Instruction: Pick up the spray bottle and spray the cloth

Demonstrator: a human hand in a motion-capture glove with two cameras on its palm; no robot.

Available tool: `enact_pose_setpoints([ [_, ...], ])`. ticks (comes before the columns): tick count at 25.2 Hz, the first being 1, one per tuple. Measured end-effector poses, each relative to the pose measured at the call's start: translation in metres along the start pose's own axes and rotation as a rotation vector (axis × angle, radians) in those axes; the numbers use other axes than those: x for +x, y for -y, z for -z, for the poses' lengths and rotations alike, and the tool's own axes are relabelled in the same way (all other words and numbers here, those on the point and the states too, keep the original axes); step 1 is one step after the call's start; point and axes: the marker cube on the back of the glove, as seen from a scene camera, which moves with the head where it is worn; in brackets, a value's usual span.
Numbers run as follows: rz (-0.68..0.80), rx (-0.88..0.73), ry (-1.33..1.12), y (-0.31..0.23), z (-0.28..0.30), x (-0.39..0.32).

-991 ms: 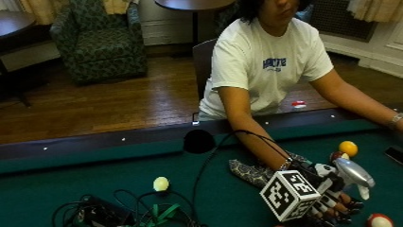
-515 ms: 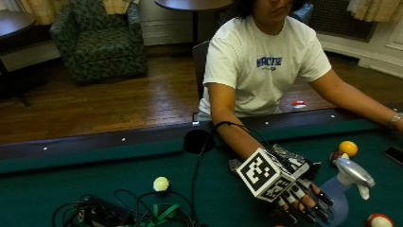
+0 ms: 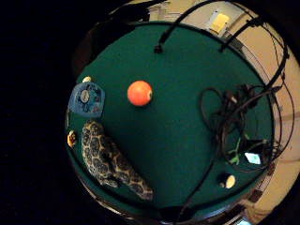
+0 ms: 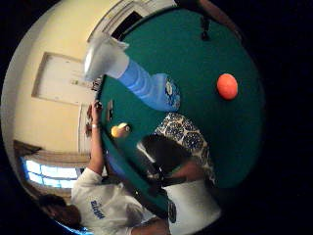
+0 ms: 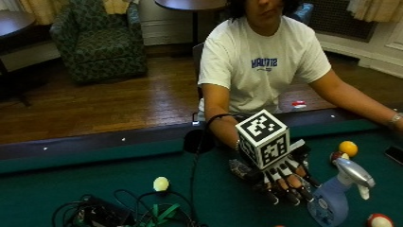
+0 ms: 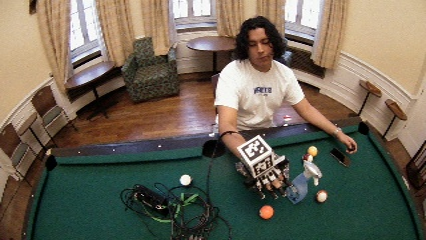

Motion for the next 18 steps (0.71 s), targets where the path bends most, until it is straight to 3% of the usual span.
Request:
enact_pose_setpoints([
  [18, 0.079, 0.049, -0.175, -0.020, 0.036, -0.031],
])
